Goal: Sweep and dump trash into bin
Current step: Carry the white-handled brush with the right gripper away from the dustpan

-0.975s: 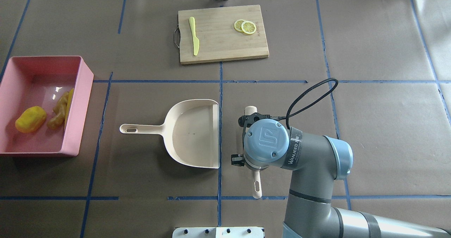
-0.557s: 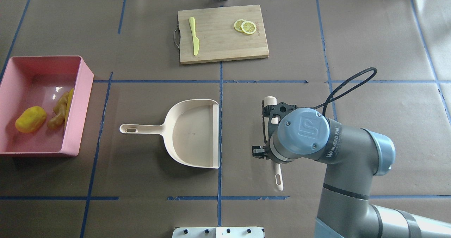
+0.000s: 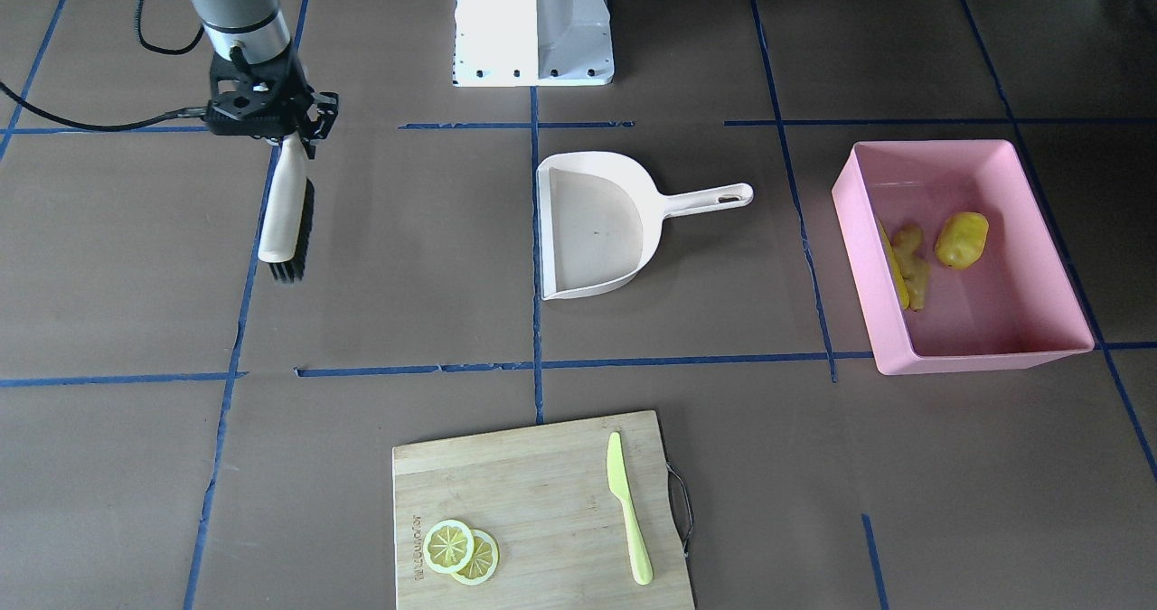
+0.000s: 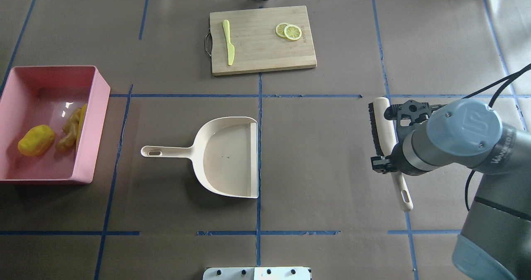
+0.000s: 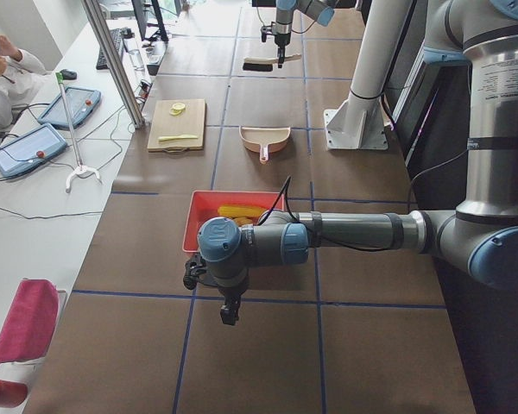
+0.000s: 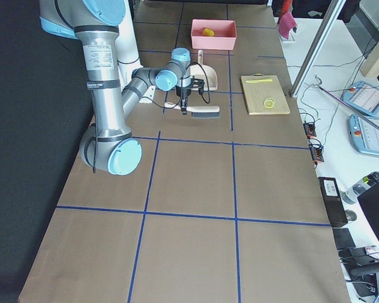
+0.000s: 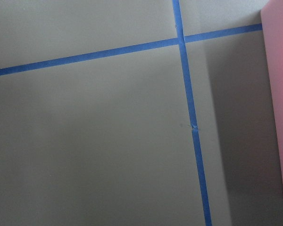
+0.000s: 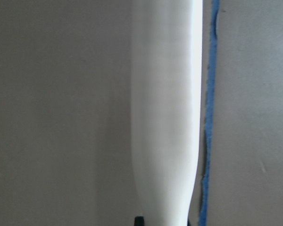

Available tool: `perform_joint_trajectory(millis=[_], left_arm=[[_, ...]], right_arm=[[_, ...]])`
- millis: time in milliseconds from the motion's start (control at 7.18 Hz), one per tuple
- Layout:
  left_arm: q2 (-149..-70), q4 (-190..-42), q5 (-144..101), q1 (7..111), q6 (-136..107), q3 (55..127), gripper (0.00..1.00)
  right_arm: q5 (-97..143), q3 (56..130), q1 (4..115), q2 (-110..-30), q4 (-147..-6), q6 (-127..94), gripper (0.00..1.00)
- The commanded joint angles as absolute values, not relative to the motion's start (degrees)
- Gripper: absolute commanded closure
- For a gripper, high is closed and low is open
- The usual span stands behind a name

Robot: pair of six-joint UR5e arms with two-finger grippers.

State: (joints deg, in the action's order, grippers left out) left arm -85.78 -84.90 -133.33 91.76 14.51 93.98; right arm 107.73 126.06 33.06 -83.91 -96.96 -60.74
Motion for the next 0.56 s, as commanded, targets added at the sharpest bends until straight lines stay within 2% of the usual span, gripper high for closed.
perform_joint_trajectory(millis=[0,139,418], left_arm=[[-85.8,-84.9,-133.3,91.8,14.6,94.3,0.0],[-85.7,-84.9,-133.3,91.8,14.6,94.4,0.0],[-85.7,-84.9,-133.3,91.8,14.8,94.5,0.0]], right_arm=[[112.6,127.1,42.7,-92.6,-94.9,-47.9,1.0],[114.9,126.0,46.4,-97.9,-89.8,-43.3,1.0],[118.1,119.0,52.4,-105.7,-76.7,-37.3,1.0]])
